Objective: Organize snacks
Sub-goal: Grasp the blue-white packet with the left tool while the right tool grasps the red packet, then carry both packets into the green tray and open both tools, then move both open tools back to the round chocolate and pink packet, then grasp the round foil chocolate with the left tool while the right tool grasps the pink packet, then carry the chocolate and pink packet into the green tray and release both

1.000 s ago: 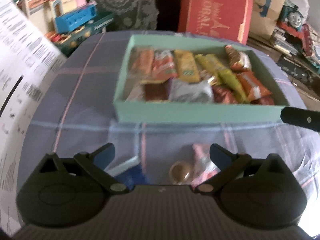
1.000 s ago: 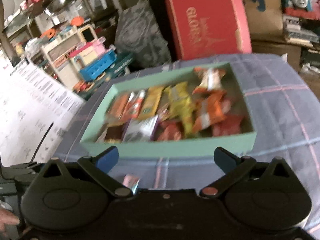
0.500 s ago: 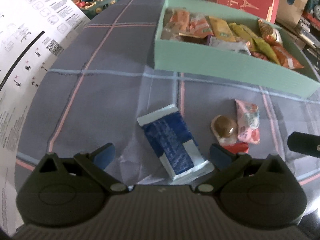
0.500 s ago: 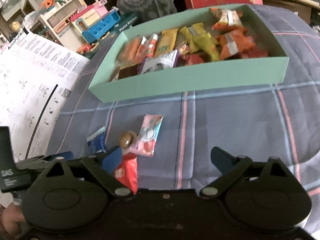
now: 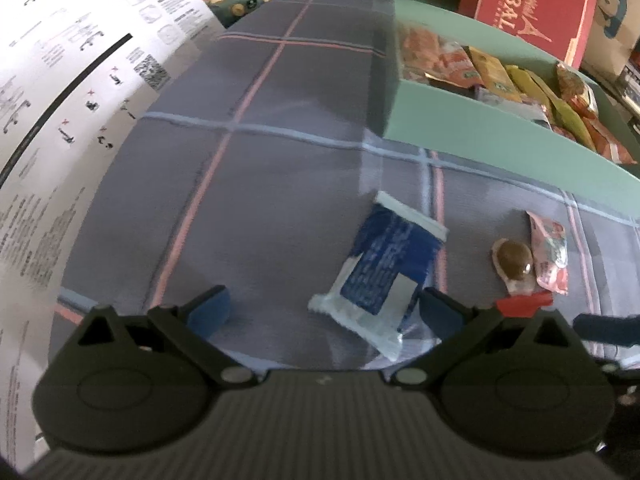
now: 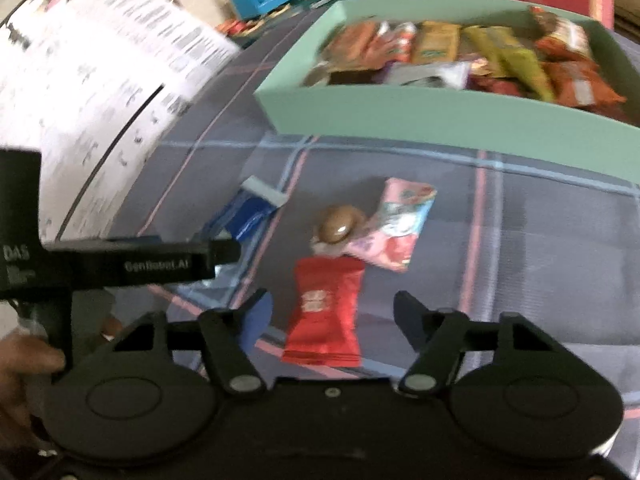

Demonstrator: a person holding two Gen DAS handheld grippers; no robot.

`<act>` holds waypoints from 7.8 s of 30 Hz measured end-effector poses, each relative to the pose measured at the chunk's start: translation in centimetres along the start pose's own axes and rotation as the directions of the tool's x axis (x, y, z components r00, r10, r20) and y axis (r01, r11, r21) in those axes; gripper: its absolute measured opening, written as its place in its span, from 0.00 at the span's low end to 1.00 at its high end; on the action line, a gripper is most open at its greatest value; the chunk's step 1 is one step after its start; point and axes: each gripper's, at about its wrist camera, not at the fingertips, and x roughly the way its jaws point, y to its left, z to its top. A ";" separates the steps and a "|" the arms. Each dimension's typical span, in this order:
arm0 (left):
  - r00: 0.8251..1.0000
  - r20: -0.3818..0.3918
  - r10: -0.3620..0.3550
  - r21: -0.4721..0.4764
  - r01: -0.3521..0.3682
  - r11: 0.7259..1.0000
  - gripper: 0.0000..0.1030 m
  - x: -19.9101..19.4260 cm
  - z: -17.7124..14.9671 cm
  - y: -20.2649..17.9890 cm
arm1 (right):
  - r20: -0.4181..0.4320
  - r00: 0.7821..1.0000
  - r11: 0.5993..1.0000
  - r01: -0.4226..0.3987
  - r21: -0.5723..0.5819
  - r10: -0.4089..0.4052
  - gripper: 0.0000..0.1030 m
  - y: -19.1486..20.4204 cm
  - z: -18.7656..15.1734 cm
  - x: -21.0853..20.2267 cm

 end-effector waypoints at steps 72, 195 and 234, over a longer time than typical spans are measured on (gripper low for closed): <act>0.992 0.032 -0.120 0.008 0.120 0.993 0.40 -2.1 -0.4 -1.5 | 0.023 0.993 0.973 0.121 -0.197 -0.118 0.34 1.8 -2.4 -0.4; 0.982 0.060 -0.181 0.091 0.175 0.980 0.27 1.3 1.5 -5.4 | 0.066 0.987 0.987 0.149 -0.059 -0.145 0.73 -3.1 2.3 2.2; 0.962 0.125 -0.241 0.140 0.224 0.964 0.26 -4.7 5.6 -9.0 | 0.298 0.952 0.994 0.043 0.096 -0.070 0.32 -7.4 4.2 -8.0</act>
